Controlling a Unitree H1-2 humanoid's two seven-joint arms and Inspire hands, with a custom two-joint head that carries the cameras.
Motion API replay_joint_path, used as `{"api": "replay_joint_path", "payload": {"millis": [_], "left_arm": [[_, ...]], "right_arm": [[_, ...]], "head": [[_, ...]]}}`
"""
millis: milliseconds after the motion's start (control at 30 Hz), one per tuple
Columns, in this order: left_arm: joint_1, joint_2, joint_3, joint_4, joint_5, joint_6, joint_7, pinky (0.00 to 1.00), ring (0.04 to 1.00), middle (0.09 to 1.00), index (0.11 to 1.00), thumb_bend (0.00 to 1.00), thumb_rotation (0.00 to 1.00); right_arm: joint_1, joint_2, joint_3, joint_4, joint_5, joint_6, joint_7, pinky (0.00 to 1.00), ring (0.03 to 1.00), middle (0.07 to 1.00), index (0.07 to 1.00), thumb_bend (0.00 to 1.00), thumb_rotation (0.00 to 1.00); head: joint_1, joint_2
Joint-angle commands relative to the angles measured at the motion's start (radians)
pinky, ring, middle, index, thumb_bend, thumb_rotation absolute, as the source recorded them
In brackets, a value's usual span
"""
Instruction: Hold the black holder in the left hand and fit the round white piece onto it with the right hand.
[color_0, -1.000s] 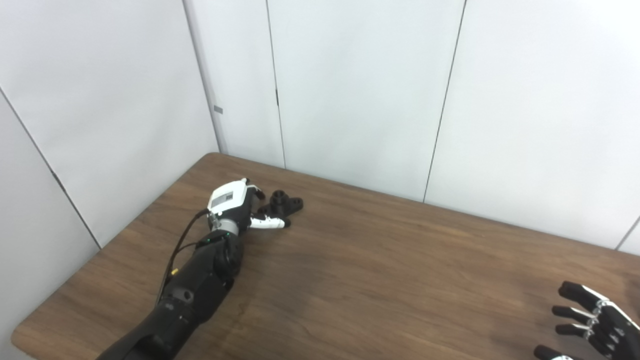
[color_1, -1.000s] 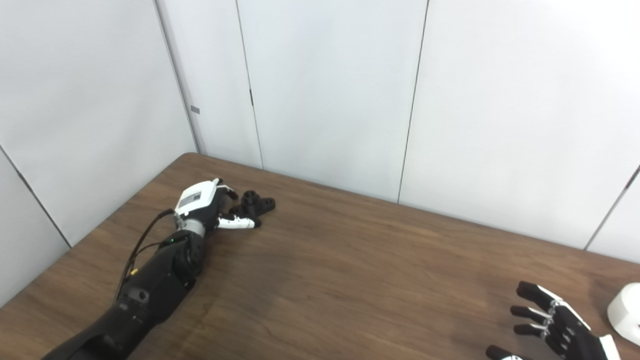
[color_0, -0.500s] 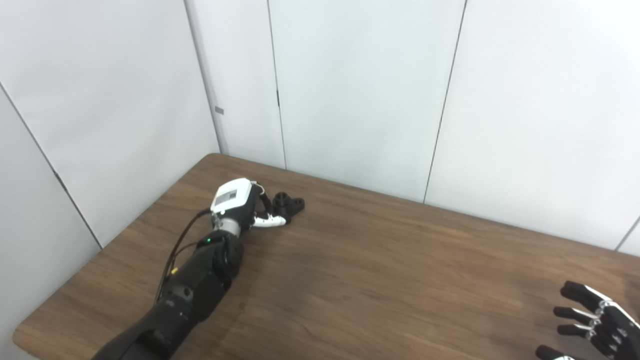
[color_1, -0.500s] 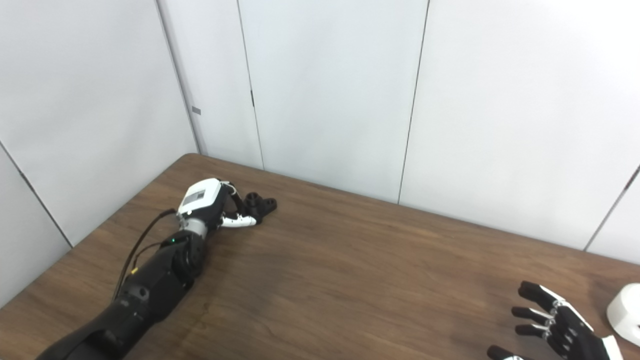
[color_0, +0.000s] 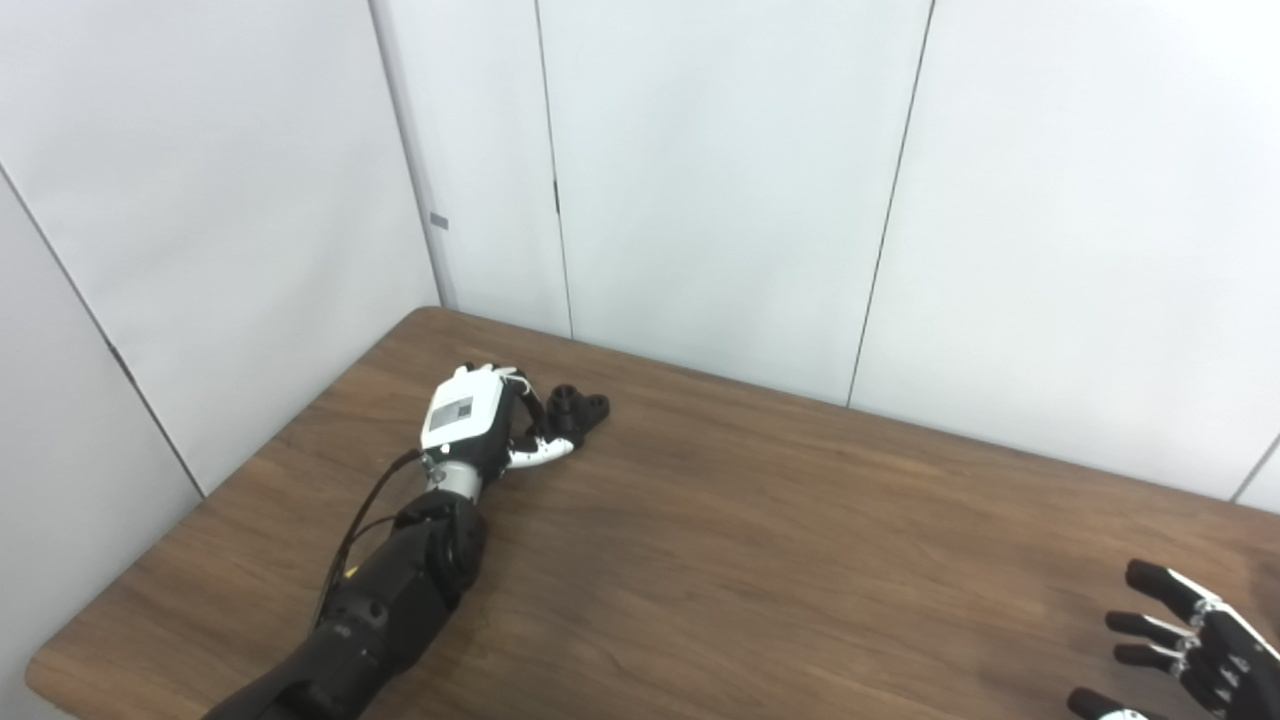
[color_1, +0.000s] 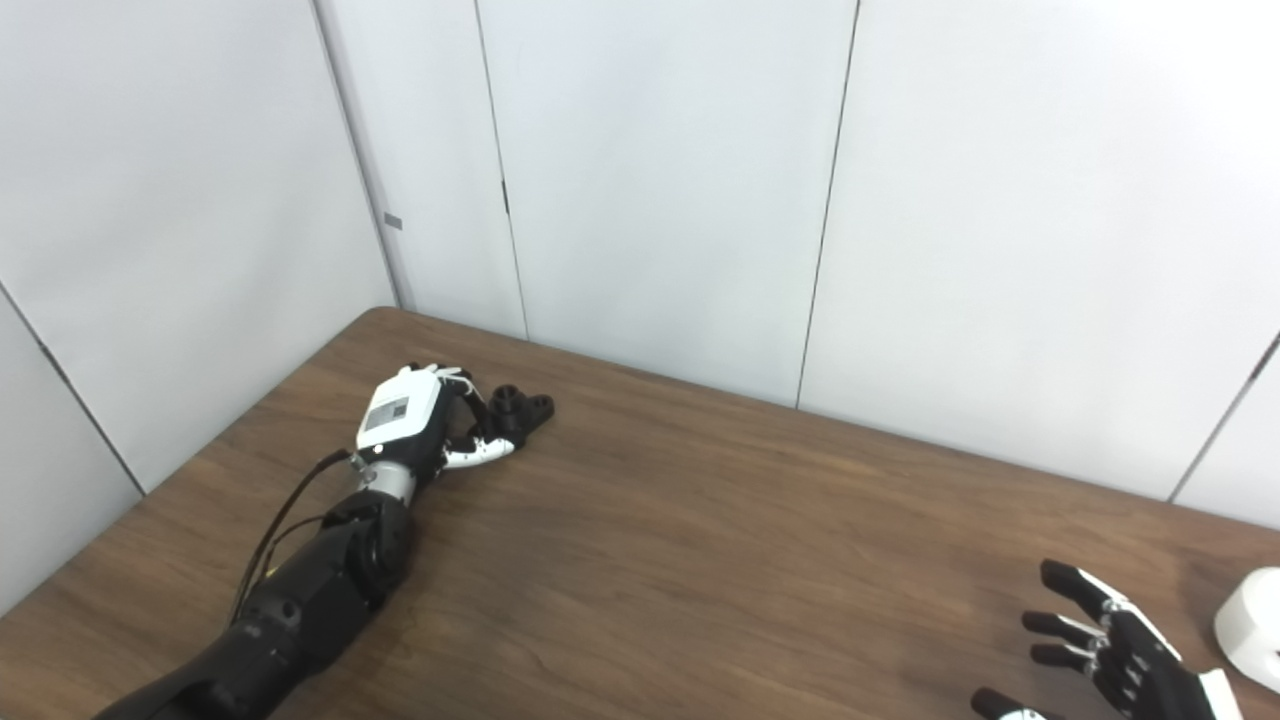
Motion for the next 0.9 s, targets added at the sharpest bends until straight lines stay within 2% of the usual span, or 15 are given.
{"api": "replay_joint_path", "payload": {"millis": [0,100,233,467,567,733,867], "left_arm": [[0.061,-0.038,-0.051,-0.017,0.005,-0.045,-0.049,1.00,0.945,0.874,0.485,0.52,0.06],[0.090,-0.038,-0.069,-0.068,0.010,-0.099,-0.043,1.00,0.956,0.884,0.484,0.52,0.06],[0.130,-0.040,-0.087,-0.141,-0.015,-0.176,-0.069,1.00,0.996,0.907,0.484,0.52,0.06],[0.188,-0.065,-0.124,-0.269,-0.031,-0.242,-0.116,1.00,0.995,0.909,0.483,0.52,0.06],[0.206,-0.076,-0.149,-0.312,-0.013,-0.275,-0.136,1.00,0.990,0.904,0.483,0.52,0.06],[0.225,-0.097,-0.174,-0.388,-0.021,-0.304,-0.206,1.00,0.995,0.900,0.482,0.52,0.06],[0.237,-0.116,-0.190,-0.446,-0.034,-0.323,-0.271,1.00,0.990,0.899,0.482,0.52,0.06]], "right_arm": [[-0.027,0.004,-0.001,-0.044,-0.002,-0.012,-0.010,0.66,0.724,0.843,0.815,0.63,0.00],[-0.030,0.006,0.002,-0.045,-0.010,-0.015,-0.010,0.67,0.734,0.852,0.823,0.62,0.00],[-0.034,0.016,0.006,-0.053,-0.024,-0.010,-0.017,0.68,0.734,0.854,0.817,0.61,0.00],[-0.039,0.027,0.007,-0.055,-0.036,-0.022,-0.018,0.68,0.733,0.847,0.829,0.60,0.00],[-0.037,0.033,-0.001,-0.060,-0.006,-0.021,-0.013,0.68,0.735,0.843,0.830,0.60,0.00],[-0.036,0.038,-0.007,-0.057,0.007,-0.032,-0.017,0.67,0.729,0.846,0.825,0.60,0.00],[-0.041,0.040,-0.007,-0.044,-0.011,-0.064,-0.027,0.65,0.712,0.836,0.815,0.62,0.00]], "head": [[-0.006,0.001],[-0.020,0.004],[-0.040,0.004],[-0.070,0.009],[-0.093,0.014],[-0.163,0.034],[-0.259,0.058]]}}
